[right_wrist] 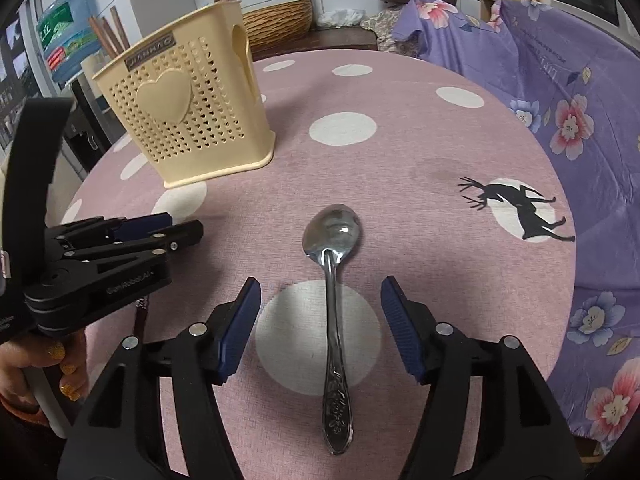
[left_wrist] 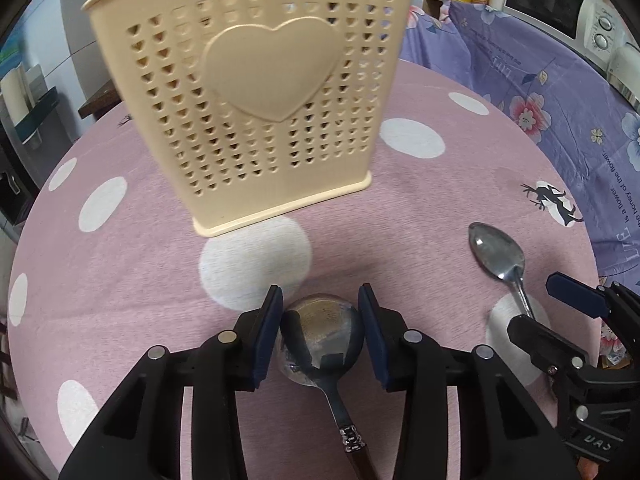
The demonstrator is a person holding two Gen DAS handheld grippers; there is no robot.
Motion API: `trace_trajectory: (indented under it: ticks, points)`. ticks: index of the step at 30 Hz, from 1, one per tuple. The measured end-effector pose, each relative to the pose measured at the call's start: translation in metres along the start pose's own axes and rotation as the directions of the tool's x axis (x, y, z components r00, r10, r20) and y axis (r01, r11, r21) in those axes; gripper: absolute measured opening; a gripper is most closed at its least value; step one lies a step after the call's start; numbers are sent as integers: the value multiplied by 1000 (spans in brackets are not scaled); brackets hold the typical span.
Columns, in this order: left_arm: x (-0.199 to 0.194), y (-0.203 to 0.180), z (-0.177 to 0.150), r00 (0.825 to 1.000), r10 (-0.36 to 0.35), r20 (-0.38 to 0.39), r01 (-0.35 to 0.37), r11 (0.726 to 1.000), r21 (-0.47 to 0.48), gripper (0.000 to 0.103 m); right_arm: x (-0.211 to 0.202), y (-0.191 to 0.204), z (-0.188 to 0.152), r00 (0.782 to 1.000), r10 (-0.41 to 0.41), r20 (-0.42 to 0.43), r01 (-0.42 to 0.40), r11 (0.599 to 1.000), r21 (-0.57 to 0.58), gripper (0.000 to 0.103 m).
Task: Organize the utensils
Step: 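Close the right tool on the second metal spoon's handle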
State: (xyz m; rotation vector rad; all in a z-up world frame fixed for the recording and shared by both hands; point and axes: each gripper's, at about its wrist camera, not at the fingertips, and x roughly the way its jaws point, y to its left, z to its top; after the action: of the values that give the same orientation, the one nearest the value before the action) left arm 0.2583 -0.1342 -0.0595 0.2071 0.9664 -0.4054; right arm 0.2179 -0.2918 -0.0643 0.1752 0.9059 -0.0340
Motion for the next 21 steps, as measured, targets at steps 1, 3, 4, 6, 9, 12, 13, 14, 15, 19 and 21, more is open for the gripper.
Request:
trace_trajectory:
  ticks: [1, 3, 4, 6, 9, 12, 13, 14, 15, 19, 21]
  points:
    - [-1, 2, -1, 1000, 1, 1, -1, 1000, -3, 40, 3, 1, 1, 1000, -8, -5, 8, 1000, -7, 63]
    - [-2, 4, -3, 1000, 5, 2, -5, 1000, -4, 40, 10, 2, 3, 1000, -23, -16, 23, 1000, -17, 63]
    - [-3, 5, -4, 1000, 6, 3, -6, 1000, -4, 40, 12, 1, 5, 999, -28, -20, 28, 999, -19, 63]
    - [-3, 5, -5, 1000, 4, 5, -4, 1000, -7, 40, 16, 1, 7, 999, -37, -21, 37, 999, -29, 63]
    - [-3, 6, -5, 1000, -1, 7, 1, 1000, -11, 40, 19, 3, 11, 998, -51, -22, 50, 998, -45, 63]
    - [-3, 7, -5, 1000, -3, 9, 3, 1000, -12, 40, 21, 4, 13, 999, -47, -23, 45, 998, -49, 63]
    - [-3, 7, -5, 1000, -5, 10, 5, 1000, -14, 40, 22, 4, 14, 999, -44, -23, 43, 998, -45, 63]
    - [-3, 8, -5, 1000, -6, 8, 6, 1000, -17, 40, 22, 4, 14, 999, -42, -24, 41, 998, -41, 63]
    - [-3, 9, -5, 1000, -8, 9, 8, 1000, -18, 40, 21, 4, 14, 999, -39, -23, 38, 999, -39, 63]
    - [-4, 9, -7, 1000, -6, 13, 6, 1000, -17, 40, 17, 7, 13, 999, -36, -19, 35, 998, -46, 63]
    - [-4, 10, -7, 1000, -9, 16, 9, 1000, -20, 40, 17, 8, 12, 999, -35, -22, 34, 998, -52, 63]
